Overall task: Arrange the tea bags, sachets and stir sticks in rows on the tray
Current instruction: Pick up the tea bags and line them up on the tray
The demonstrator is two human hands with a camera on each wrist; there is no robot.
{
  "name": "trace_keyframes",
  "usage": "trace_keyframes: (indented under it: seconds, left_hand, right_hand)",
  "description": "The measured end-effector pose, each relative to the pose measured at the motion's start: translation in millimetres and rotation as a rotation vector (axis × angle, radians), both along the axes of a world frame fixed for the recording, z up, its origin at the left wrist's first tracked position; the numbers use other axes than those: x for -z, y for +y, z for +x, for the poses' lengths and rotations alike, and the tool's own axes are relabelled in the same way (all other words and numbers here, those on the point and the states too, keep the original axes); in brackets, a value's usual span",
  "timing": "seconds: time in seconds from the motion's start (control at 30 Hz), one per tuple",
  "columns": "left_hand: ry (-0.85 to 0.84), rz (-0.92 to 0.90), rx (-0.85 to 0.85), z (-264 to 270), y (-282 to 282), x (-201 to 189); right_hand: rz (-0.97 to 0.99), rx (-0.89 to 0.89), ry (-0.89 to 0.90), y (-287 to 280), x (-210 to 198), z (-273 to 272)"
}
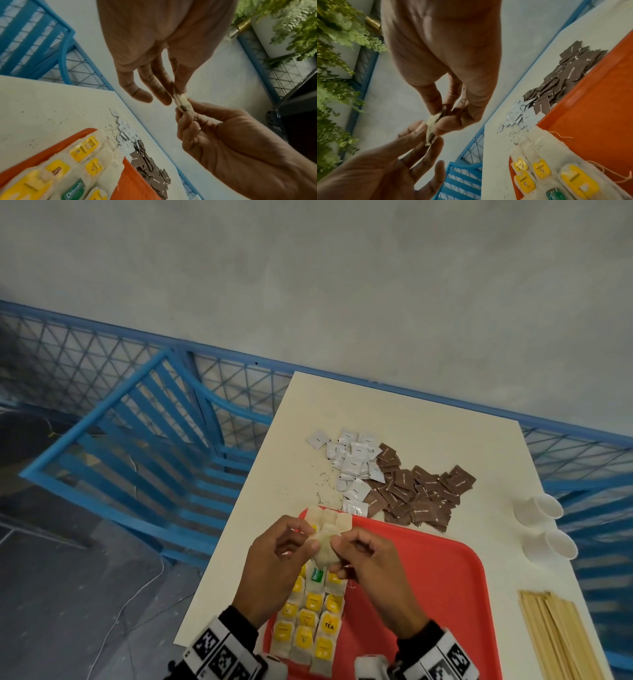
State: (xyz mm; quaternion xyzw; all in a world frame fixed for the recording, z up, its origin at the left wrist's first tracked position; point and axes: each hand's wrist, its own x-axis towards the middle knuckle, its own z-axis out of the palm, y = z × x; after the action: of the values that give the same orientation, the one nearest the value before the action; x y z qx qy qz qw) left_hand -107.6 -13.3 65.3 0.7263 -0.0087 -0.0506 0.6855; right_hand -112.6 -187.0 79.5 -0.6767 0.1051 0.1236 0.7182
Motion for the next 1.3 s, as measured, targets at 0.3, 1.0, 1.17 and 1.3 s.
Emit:
trace_keyframes:
  seconds: [0.3, 1.0, 1.17, 1.3]
  left_hand:
    - [-0.017, 0.075, 0.206, 18, 17, -8]
    - [-0.185, 0.076, 0.134, 5, 13, -20]
    - [-0.18, 0.097, 0.134, 5, 12, -21]
    - [-0.093, 0.0, 0.123, 2, 13, -27]
  right_hand:
    - [-0.335, -0.12, -0.399, -6, -4, 0]
    - [-0.125, -0.004, -0.404, 4, -10, -5]
    - [-0.176, -0.053, -0.452, -1, -17, -12]
    - [-0.224, -0.067, -0.484, -4, -17, -14]
